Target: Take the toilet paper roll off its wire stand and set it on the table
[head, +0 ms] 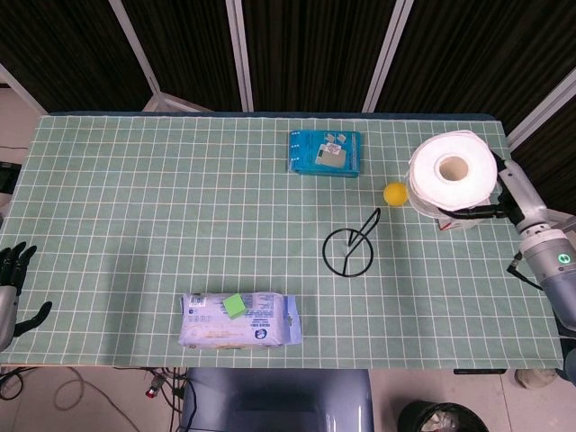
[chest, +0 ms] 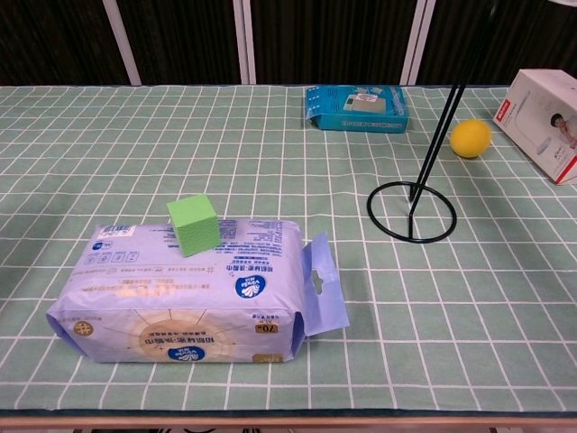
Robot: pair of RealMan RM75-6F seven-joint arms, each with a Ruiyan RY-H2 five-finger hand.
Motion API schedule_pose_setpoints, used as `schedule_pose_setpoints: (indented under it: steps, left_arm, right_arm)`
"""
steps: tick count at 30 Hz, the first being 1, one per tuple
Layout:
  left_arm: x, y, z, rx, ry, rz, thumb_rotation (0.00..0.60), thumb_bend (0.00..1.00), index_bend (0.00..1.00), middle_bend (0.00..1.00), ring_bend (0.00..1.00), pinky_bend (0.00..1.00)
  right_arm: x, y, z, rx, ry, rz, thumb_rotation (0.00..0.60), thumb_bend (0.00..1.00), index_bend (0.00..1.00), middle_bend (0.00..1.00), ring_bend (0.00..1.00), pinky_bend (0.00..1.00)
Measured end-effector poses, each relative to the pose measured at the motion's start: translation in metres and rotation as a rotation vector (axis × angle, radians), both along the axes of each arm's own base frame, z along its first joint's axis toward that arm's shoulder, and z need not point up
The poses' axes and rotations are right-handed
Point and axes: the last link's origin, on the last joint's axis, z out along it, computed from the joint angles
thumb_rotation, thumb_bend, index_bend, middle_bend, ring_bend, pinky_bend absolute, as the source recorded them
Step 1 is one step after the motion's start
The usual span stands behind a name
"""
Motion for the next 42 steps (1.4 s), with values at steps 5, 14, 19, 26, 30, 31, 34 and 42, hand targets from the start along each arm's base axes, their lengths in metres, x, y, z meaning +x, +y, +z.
schedule_pose_setpoints:
  steps: [5,14,19,26,30,31,34,42]
  left_arm:
    - [0.0,0.0,-0.001,-0.003,0.002,0.0,0.6,0.24,0.06,0.0,0.0,0.0]
    - [0.0,0.0,0.001,0.004,-0.001,0.001,0.6,0.24,0.05,0.0,0.0,0.0]
    - [0.001,-0.001,-0.001,-0.005,0.0,-0.003,0.6,0.24,0.06,0.0,0.0,0.0]
    - [0.0,-0.001,0.002,0.004,-0.005,-0.001,0.6,0.24,0.05,0.0,0.0,0.0]
    - [0.0,0.0,0.001,-0.001,-0.006,-0.001,0.6,0.24,0.05,0.0,0.0,0.0]
    - [0.0,0.0,0.001,-0.002,-0.006,-0.002,0.6,0.24,0.05,0.0,0.0,0.0]
    - [0.0,0.0,0.001,-0.002,-0.006,-0.003,0.6,0.24,0.05,0.0,0.0,0.0]
    - [-0.001,0.001,0.004,0.008,-0.012,0.001,0.6,0.24,0.05,0.0,0.0,0.0]
  right_arm:
    - [-0.026,0.013,0.003,0.023,0.034,-0.069,0.6,0.0,0.36,0.31,0.29,0.04]
    - [-0.075,0.051,-0.011,0.086,0.049,-0.173,0.6,0.0,0.37,0.31,0.29,0.04]
    - [-0.09,0.076,-0.034,0.152,0.022,-0.187,0.6,0.0,0.37,0.31,0.29,0.04]
    - [-0.101,0.104,-0.084,0.228,-0.063,-0.184,0.6,0.0,0.36,0.31,0.29,0.04]
    - [-0.101,0.109,-0.114,0.253,-0.107,-0.17,0.6,0.0,0.36,0.31,0.29,0.03]
    - [-0.101,0.11,-0.121,0.259,-0.115,-0.166,0.6,0.0,0.36,0.31,0.29,0.02]
    - [-0.099,0.112,-0.146,0.276,-0.149,-0.155,0.6,0.0,0.36,0.31,0.29,0.0]
    - [-0.103,0.113,-0.203,0.279,-0.196,-0.161,0.6,0.0,0.37,0.31,0.25,0.0]
